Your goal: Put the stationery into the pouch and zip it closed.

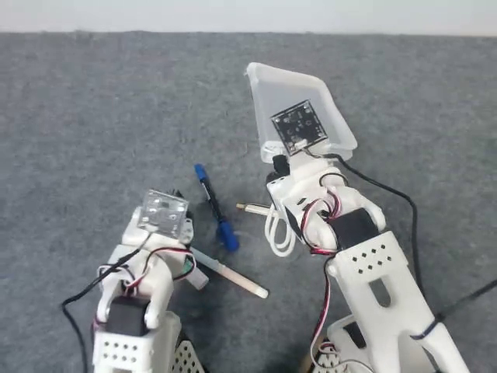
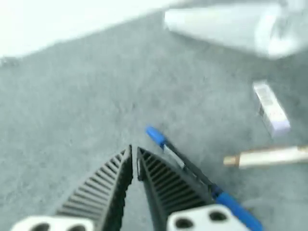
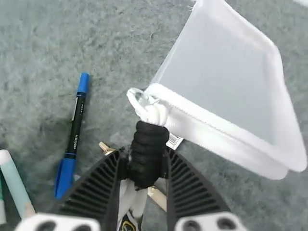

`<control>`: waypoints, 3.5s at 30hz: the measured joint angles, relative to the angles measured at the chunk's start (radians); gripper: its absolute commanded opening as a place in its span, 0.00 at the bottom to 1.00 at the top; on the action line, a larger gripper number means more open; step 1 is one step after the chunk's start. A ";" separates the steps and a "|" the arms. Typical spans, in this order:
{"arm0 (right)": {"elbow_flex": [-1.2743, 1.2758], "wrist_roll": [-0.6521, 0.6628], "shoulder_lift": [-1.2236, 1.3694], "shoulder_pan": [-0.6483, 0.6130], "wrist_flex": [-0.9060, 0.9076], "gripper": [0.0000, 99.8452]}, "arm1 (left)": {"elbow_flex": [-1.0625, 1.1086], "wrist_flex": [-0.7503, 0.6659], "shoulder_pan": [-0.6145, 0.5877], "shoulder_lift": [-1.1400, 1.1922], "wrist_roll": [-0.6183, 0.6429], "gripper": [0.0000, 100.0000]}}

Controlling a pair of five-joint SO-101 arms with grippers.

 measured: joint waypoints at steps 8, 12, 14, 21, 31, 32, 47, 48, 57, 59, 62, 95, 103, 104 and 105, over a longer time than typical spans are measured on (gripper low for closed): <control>0.066 0.014 -0.173 0.002 0.000 0.01 | -0.132 -0.003 0.060 -0.002 0.203 0.27; 0.112 0.020 -0.269 0.002 0.000 0.01 | -0.133 -0.003 0.146 0.000 0.275 0.27; 0.141 0.057 -0.321 0.002 0.000 0.01 | -0.133 -0.003 0.170 0.000 0.304 0.27; 0.262 0.204 -0.517 -0.094 0.000 0.01 | -0.133 -0.003 0.204 0.000 0.358 0.27; 0.341 0.267 -0.697 -0.135 0.000 0.01 | -0.133 -0.003 0.206 0.000 0.359 0.27; 0.341 0.267 -0.700 -0.135 0.000 0.01 | -0.133 -0.003 0.206 0.000 0.359 0.27; 0.368 0.272 -0.701 -0.196 0.000 0.01 | -0.133 -0.003 0.270 0.000 0.359 0.27; 0.368 0.272 -0.701 -0.196 0.000 0.01 | -0.133 -0.003 0.270 0.000 0.359 0.27; 0.368 0.275 -0.701 -0.198 0.000 0.01 | -0.081 -0.078 0.235 0.000 0.338 0.21; 0.368 0.275 -0.701 -0.198 0.000 0.01 | -0.081 -0.087 0.213 0.000 0.338 0.20; 0.368 0.275 -0.701 -0.198 0.000 0.01 | -0.081 -0.089 0.203 0.000 0.338 0.20; 0.368 0.276 -0.700 -0.041 -0.031 0.01 | -0.063 -0.126 0.077 -0.003 0.244 0.01; 0.367 0.236 -0.701 0.035 -0.066 0.01 | -0.063 -0.126 0.003 -0.002 0.247 0.01; 0.367 0.229 -0.701 0.048 -0.072 0.01 | -0.063 -0.126 -0.003 -0.002 0.244 0.01; 0.367 0.219 -0.701 0.060 -0.078 0.01 | -0.063 -0.126 -0.012 0.000 0.247 0.01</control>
